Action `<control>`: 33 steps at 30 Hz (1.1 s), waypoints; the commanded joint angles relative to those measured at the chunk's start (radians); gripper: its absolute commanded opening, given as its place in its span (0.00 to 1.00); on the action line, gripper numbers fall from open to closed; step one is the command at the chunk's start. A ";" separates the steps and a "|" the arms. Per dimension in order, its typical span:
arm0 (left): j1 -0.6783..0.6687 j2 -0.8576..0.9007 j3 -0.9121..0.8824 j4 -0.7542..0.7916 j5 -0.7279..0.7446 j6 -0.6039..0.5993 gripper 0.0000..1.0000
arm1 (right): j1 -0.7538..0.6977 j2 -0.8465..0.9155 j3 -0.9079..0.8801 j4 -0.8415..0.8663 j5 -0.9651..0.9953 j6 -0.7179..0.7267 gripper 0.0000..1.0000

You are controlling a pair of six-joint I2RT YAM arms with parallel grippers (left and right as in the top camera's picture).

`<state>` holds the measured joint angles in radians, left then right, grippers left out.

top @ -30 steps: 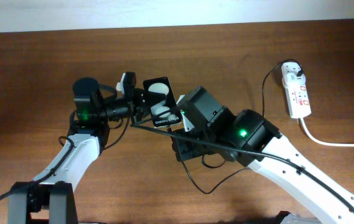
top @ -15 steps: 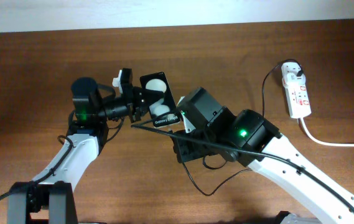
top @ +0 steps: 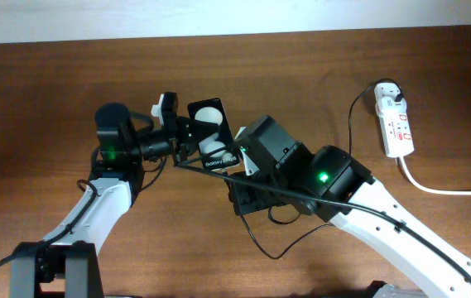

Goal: Plug charger to phone and switch on socket
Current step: 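Insert the cable plug into the phone's bottom port with the right gripper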

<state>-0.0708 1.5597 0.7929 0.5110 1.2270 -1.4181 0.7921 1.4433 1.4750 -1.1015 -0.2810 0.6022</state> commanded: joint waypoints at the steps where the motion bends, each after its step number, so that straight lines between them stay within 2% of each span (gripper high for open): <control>1: 0.005 -0.008 0.014 0.011 0.034 -0.005 0.00 | 0.006 0.003 -0.005 0.003 0.001 0.010 0.04; 23: 0.005 -0.008 0.014 0.016 0.061 0.003 0.00 | 0.005 0.017 -0.005 0.041 0.005 0.010 0.04; 29: 0.004 -0.008 0.014 0.219 0.121 0.022 0.00 | 0.005 0.028 -0.005 0.051 0.063 0.009 0.04; 33: 0.002 -0.008 0.014 0.221 0.165 0.063 0.00 | 0.004 0.027 -0.005 0.126 0.066 0.009 0.04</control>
<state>-0.0582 1.5627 0.7929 0.7238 1.2697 -1.3952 0.8005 1.4609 1.4731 -1.0359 -0.2775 0.6064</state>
